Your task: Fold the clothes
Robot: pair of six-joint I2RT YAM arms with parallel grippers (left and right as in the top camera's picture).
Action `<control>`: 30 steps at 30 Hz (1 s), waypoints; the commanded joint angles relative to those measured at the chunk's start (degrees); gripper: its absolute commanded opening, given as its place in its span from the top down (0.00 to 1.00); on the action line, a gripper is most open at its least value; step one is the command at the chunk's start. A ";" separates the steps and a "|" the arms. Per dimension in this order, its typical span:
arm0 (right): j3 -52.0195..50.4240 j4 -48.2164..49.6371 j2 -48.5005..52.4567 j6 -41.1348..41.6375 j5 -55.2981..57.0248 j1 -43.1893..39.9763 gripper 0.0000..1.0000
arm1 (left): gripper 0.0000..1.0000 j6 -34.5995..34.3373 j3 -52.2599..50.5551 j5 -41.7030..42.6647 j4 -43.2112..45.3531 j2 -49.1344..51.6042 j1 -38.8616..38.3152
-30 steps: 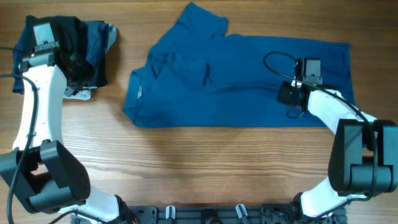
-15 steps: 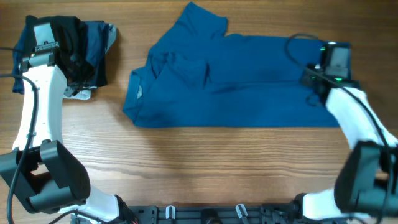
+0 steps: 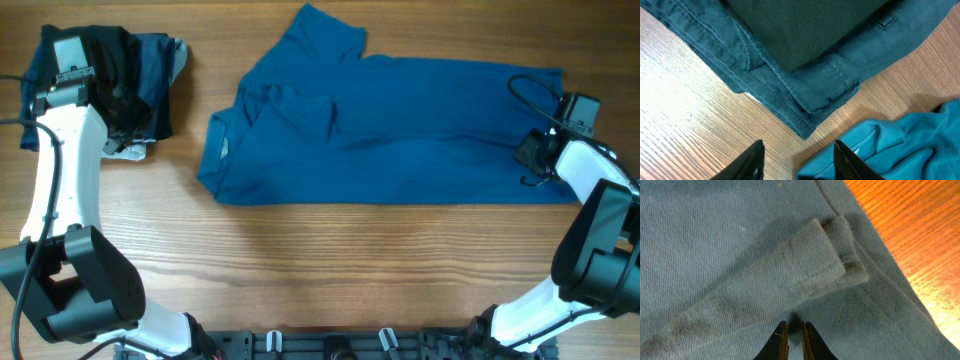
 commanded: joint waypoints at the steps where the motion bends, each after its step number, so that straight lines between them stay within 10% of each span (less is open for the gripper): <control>1: -0.35 2.89 3.04 0.70 -0.92 -0.09 0.89 | 0.56 0.31 0.37 0.48 0.15 0.57 0.11; 6: -0.33 14.64 4.66 0.66 -0.96 -0.09 0.87 | 0.61 0.31 0.37 0.50 0.48 0.57 -0.04; 10: 0.55 22.18 3.67 -2.05 -3.32 -0.09 0.66 | 0.68 3.54 0.39 0.50 5.22 0.55 -4.35; 21: 36.09 -26.16 -4.83 -5.42 -16.46 -0.07 0.49 | 0.74 9.53 14.93 5.40 18.60 2.89 -21.64; 30: 42.05 -14.60 0.70 -5.53 -16.83 -0.07 0.44 | 0.75 9.33 42.07 14.56 28.13 27.10 -22.58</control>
